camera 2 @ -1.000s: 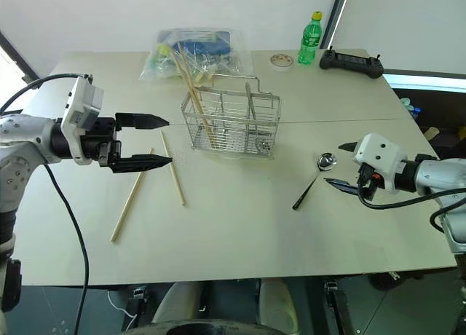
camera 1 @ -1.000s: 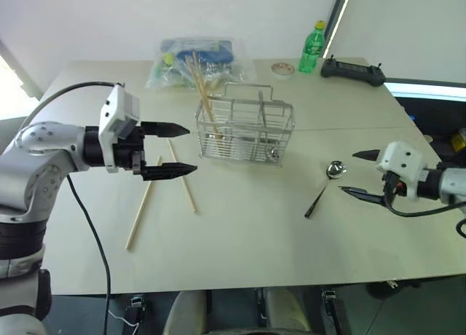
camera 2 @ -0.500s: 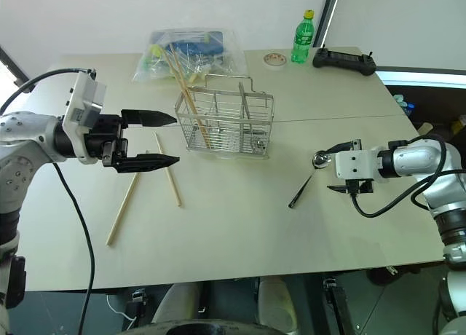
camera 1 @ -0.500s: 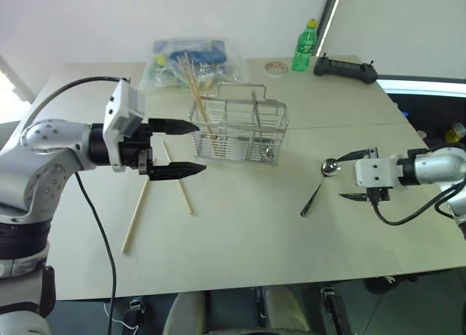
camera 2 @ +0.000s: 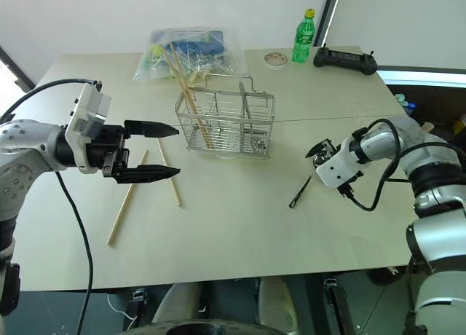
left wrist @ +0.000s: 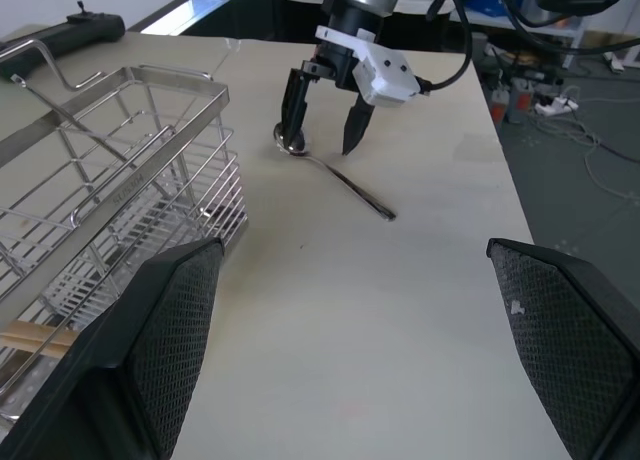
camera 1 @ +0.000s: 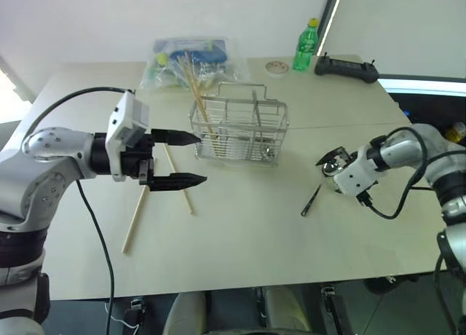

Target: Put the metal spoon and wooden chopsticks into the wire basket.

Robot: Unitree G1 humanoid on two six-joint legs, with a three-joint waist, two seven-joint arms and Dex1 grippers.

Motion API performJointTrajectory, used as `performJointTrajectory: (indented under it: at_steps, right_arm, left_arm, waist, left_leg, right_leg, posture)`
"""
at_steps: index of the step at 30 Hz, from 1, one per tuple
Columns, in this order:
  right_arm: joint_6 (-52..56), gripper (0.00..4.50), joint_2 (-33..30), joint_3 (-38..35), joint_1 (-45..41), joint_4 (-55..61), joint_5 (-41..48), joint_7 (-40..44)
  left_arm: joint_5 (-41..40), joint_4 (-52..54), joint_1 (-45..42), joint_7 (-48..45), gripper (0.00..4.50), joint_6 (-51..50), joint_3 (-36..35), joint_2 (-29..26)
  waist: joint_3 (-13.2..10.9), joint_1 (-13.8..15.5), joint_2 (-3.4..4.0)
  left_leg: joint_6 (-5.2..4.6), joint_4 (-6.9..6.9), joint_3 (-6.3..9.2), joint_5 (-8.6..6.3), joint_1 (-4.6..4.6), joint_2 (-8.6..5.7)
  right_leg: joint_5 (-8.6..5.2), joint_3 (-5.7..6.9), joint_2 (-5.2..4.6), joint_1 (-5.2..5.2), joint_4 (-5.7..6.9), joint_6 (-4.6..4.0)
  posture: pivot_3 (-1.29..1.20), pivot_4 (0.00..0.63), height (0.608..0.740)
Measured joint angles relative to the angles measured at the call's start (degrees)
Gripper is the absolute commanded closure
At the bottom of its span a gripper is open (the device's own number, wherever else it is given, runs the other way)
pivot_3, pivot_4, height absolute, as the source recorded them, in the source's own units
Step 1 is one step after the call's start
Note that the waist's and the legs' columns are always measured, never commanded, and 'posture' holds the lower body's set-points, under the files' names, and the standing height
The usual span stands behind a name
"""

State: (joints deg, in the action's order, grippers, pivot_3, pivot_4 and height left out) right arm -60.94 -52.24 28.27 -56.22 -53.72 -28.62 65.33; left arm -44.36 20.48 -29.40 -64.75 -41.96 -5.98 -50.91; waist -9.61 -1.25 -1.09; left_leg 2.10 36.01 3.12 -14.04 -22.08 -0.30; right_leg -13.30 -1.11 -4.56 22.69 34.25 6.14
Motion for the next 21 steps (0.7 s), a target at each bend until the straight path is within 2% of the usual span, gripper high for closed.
performJointTrajectory:
  at_steps: [5,11,14,21]
  right_arm:
    - [-5.6,0.0,2.7,3.9,-5.1,-5.8,-4.1,-0.7]
    - [-6.9,0.0,6.6,8.6,-10.1,-11.6,-11.0,-4.9]
    - [-6.4,0.84,8.6,10.4,-11.9,-14.0,-13.6,-6.5]
    - [-6.2,4.37,10.5,12.1,-12.8,-17.6,-16.1,-5.2]
  left_arm:
    - [-1.5,0.9,0.6,2.1,0.06,-0.7,-0.9,0.1]
    - [-3.7,3.1,2.1,4.5,0.06,-1.7,-2.9,0.1]
    - [-4.3,3.6,2.5,5.7,0.0,-2.2,-3.5,0.1]
    - [-5.8,4.4,2.6,7.9,0.0,-2.6,-4.3,0.2]
  waist:
    - [0.0,-0.1,-0.02]
    - [0.1,-1.0,-0.34]
    - [0.2,-1.4,-0.53]
    - [0.5,-2.1,-0.95]
  left_leg:
    - [0.01,-0.01,0.04,0.0,0.12,0.0]
    - [0.02,-0.09,0.09,0.0,0.71,0.01]
    - [0.03,-0.04,0.12,0.01,0.79,0.01]
    - [0.04,-0.08,0.18,0.0,0.98,0.02]
  right_leg:
    - [0.0,0.01,0.02,-0.12,0.01,0.0]
    - [-0.02,0.01,0.02,-0.67,0.01,-0.02]
    - [-0.01,0.02,0.03,-0.79,0.02,-0.03]
    - [-0.02,0.03,0.06,-0.95,0.02,-0.03]
  posture:
    - [0.0,0.15,0.726]
    - [0.0,0.15,0.726]
    - [0.0,0.15,0.726]
    - [0.0,0.15,0.726]
